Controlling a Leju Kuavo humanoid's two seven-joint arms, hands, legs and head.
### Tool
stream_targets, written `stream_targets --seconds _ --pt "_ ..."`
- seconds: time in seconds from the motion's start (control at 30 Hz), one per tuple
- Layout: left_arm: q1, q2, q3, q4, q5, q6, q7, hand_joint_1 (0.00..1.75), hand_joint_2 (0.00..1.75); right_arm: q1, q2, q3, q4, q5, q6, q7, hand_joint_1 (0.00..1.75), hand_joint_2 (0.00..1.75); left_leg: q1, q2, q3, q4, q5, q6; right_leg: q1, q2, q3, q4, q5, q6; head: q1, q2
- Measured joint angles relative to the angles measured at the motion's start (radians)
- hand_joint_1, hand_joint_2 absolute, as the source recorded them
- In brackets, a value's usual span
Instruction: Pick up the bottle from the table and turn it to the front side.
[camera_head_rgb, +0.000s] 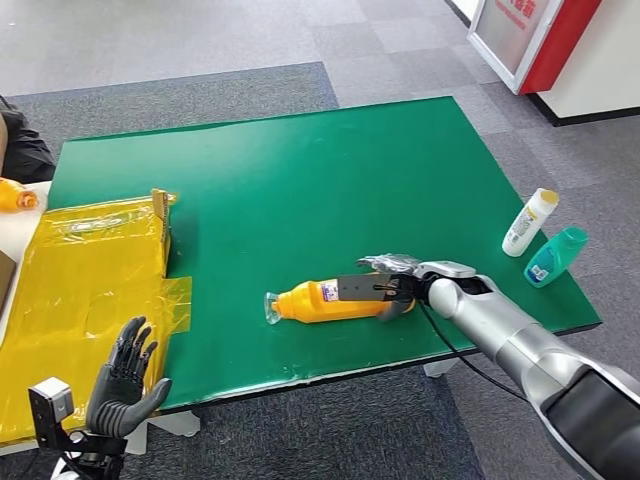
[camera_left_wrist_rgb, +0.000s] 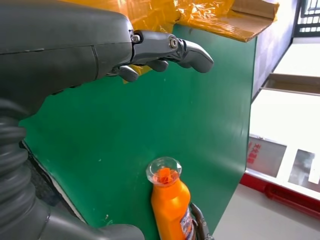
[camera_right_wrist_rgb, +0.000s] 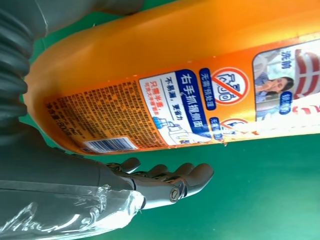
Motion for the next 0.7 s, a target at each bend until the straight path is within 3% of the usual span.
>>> stream_targets --seconds 0.17,0.3,0.47,0.5,0.6,0.63,0.7 --pt "0.000 0.000 0.000 0.000 0.000 0.001 -0.002 0.00 1.75 0.000 -0.003 -0.003 0.002 0.005 0.001 0.002 0.00 1.75 0.000 0.000 0.000 0.000 0.000 0.000 0.000 0.000 0.000 0.000 0.000 0.000 0.000 0.000" --pt "0.000 0.000 0.000 0.000 0.000 0.001 -0.003 0.00 1.75 0.004 -0.007 -0.003 0.008 0.015 0.008 0.001 0.21 1.75 0.000 0.000 0.000 0.000 0.000 0.000 0.000 0.000 0.000 0.000 0.000 0.000 0.000 0.000" --pt "-0.001 0.001 0.000 0.000 0.000 0.001 -0.005 0.00 1.75 0.008 -0.008 -0.003 0.016 0.027 0.008 -0.010 0.27 1.75 0.000 0.000 0.000 0.000 0.000 0.000 0.000 0.000 0.000 0.000 0.000 0.000 0.000 0.000" --pt "-0.001 0.001 0.000 0.000 0.000 0.001 -0.006 0.00 1.75 0.008 -0.008 -0.003 0.017 0.027 0.008 -0.010 0.51 1.75 0.000 0.000 0.000 0.000 0.000 0.000 0.000 0.000 0.000 0.000 0.000 0.000 0.000 0.000" --pt "-0.002 0.002 0.000 0.001 0.000 0.001 -0.006 0.00 1.75 0.008 -0.008 -0.003 0.021 0.028 0.009 -0.012 1.61 1.75 0.000 0.000 0.001 0.000 0.000 0.000 0.000 0.000 0.001 0.000 0.000 0.000 0.000 0.000" --pt "-0.002 0.002 0.000 0.001 0.000 0.001 -0.006 0.00 1.75 0.008 -0.008 -0.003 0.022 0.028 0.012 -0.013 1.75 1.75 0.000 0.000 0.001 0.000 0.000 0.000 0.000 0.000 0.001 0.000 0.000 0.000 0.000 0.000" --pt "-0.003 0.004 0.000 0.001 0.000 0.001 -0.006 0.00 1.75 0.007 -0.008 -0.003 0.024 0.031 0.019 -0.017 1.75 1.75 0.000 0.000 0.001 0.000 0.000 0.000 0.000 0.000 0.001 0.000 0.000 0.000 0.000 0.000"
